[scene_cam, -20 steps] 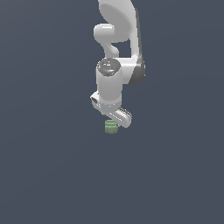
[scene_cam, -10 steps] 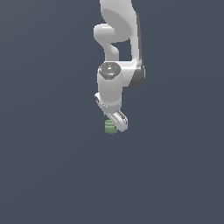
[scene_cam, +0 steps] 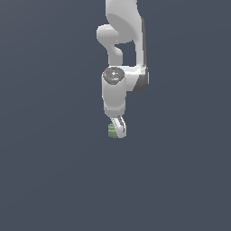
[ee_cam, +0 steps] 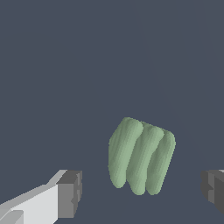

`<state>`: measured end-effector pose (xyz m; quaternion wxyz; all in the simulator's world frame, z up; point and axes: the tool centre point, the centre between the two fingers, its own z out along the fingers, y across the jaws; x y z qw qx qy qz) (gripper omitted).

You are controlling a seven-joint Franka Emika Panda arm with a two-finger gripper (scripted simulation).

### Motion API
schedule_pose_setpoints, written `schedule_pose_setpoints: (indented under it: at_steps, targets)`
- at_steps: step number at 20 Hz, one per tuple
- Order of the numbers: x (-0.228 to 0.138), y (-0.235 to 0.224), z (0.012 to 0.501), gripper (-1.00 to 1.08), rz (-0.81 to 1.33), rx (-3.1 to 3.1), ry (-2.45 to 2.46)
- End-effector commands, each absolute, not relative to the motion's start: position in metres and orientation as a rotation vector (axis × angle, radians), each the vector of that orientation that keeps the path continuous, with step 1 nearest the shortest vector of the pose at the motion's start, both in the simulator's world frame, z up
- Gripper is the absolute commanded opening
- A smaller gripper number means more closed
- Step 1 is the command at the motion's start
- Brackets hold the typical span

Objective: Pick up the object and move it to a goal position.

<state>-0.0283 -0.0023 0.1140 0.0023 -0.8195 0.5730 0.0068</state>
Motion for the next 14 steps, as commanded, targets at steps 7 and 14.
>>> schedule_pose_setpoints:
  at_steps: [7,14]
  targets:
    - [-0.033,-0.003,0.104,1.0,0.009,-2.378,2.05]
    - [-0.035,-0.004,0.1,1.0,0.002,-2.282,2.159]
